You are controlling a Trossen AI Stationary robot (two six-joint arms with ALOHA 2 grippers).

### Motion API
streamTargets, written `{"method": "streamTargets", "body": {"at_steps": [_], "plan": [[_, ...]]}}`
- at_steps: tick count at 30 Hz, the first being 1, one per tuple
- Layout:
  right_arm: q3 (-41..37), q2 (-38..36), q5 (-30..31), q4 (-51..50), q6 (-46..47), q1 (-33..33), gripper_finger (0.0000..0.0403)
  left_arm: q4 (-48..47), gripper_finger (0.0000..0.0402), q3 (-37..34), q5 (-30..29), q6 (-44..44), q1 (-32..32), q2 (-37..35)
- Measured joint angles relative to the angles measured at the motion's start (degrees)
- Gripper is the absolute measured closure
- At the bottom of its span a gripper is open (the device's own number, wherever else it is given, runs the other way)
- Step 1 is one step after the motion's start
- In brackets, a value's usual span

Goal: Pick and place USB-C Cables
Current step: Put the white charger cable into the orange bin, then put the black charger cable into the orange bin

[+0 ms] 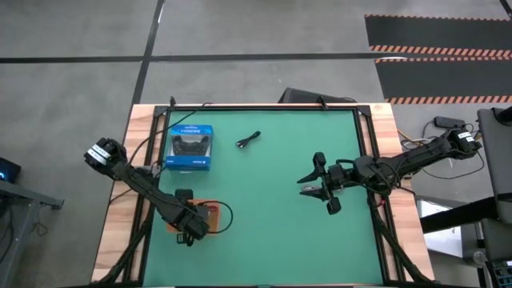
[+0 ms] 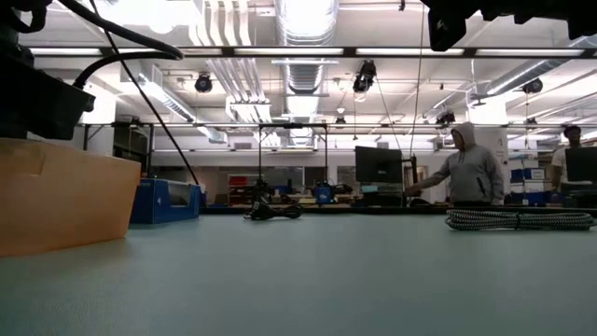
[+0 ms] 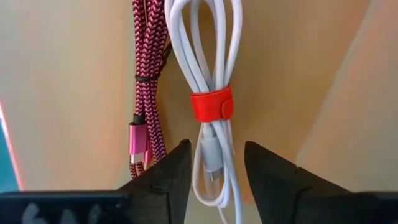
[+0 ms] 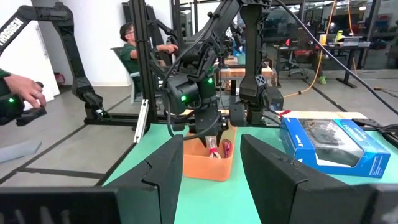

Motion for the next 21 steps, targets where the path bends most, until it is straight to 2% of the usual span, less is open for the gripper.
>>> {"method": "streamTargets", "body": {"at_steps": [10,21], "plan": [[0.0,0.0,0.0,0.0,0.0,0.0,0.0250,-0.6,0.0266,3.6,0.0,0.0,0.0,-0.1],[0.0,0.0,0.0,0.0,0.0,0.0,0.0250,-9.9,0.0267,14.5,-0.4,-0.2,0.2,-0.1]]}}
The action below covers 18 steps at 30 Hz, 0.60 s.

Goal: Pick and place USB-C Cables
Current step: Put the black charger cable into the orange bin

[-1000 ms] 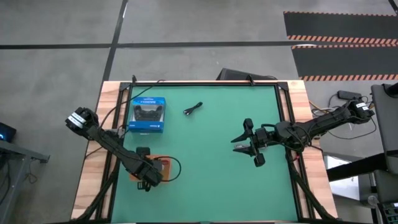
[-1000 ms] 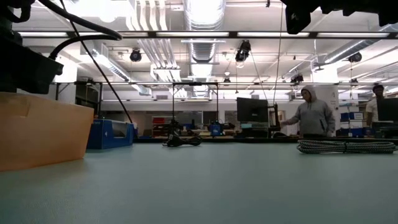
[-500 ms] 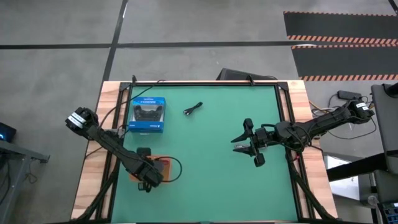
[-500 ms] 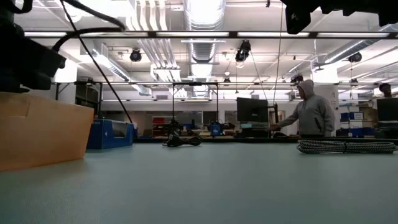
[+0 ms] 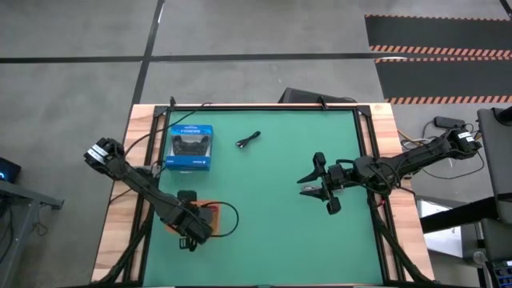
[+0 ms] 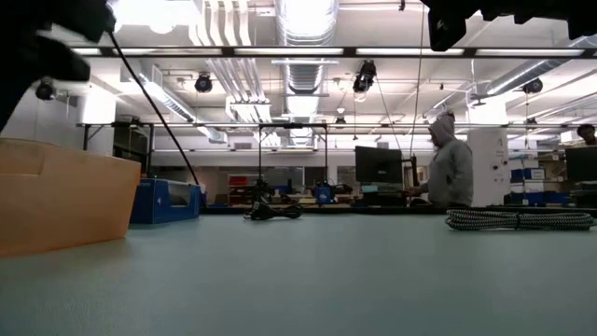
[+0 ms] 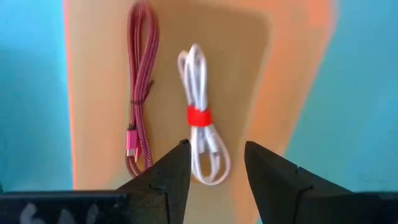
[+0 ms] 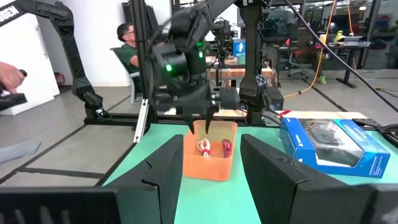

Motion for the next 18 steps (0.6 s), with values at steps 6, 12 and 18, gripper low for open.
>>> {"method": "streamTargets", "body": {"at_steps": [6,12,18], "plan": [[0.0,0.0,0.0,0.0,0.0,0.0,0.0250,-1.0,0.0267,8.3,-8.1,-1.5,0.9,0.0],[0.0,0.0,0.0,0.0,0.0,0.0,0.0250,0.9,0.0267,14.8,-20.0,-1.5,3.1,0.0],[0.0,-1.2,0.0,-0.6,-0.2,0.0,0.0250,7.1,0.0267,16.7,-23.9,-1.7,8.8,0.0]]}}
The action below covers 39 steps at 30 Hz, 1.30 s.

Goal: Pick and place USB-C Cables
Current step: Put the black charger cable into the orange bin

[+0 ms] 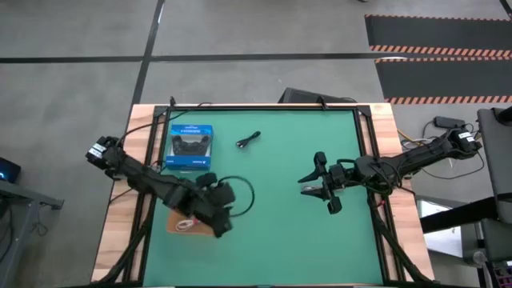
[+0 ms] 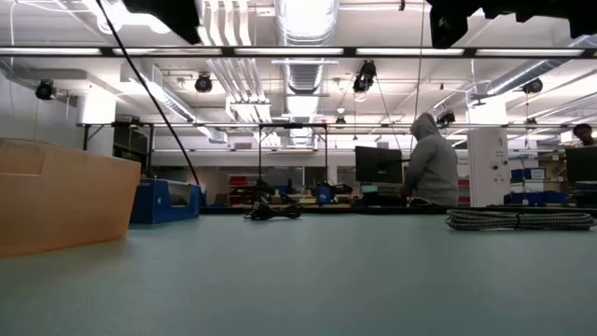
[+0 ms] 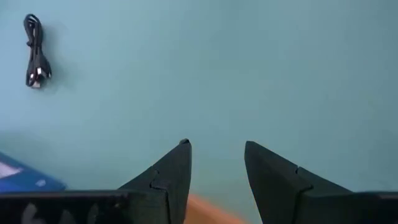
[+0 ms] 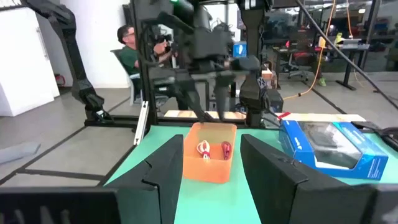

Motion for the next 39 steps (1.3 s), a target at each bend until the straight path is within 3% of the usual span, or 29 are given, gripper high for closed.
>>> {"method": "streamTargets", "body": {"at_steps": [9,15,26,39], "plan": [[0.0,-4.5,0.0,-4.5,-0.9,0.0,0.0250,8.2,0.0267,-2.4,0.2,-0.9,13.7,0.0],[0.0,-6.8,0.0,-6.9,-1.6,0.0,0.0250,12.0,0.0267,-2.9,0.3,7.1,21.5,1.2],[0.0,-8.9,0.0,-8.9,-2.3,0.0,0.0250,24.4,0.0267,-2.9,3.5,21.5,32.8,11.2],[0.0,-8.8,1.4,-9.9,-3.0,0.0,0.0250,24.2,0.0267,-1.9,3.4,24.9,44.0,21.0]]}}
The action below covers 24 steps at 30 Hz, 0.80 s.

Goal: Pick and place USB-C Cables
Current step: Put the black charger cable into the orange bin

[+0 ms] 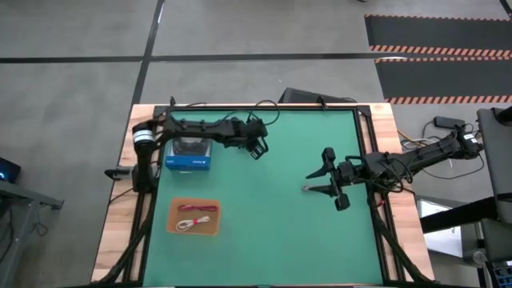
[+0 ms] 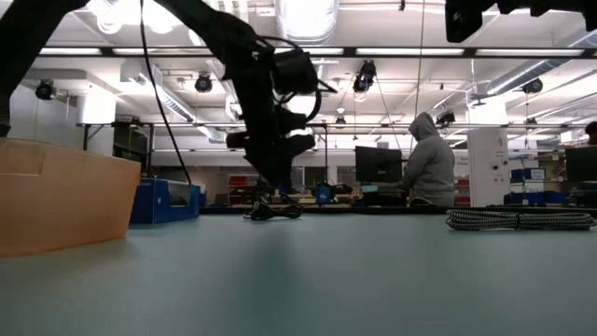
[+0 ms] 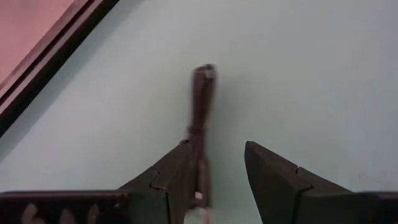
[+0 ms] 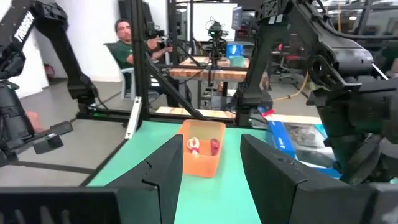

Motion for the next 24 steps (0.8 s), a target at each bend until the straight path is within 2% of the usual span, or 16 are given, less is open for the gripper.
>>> {"method": "streamTargets", "body": {"at_steps": [9,24], "plan": [[0.0,0.0,1.6,-1.0,-0.4,0.0,0.0250,1.3,0.0267,-0.3,2.4,1.2,3.7,0.7],[0.0,0.0,1.6,-1.0,-0.4,0.0,0.0250,9.1,0.0267,-5.2,3.9,1.4,4.0,0.7]]}}
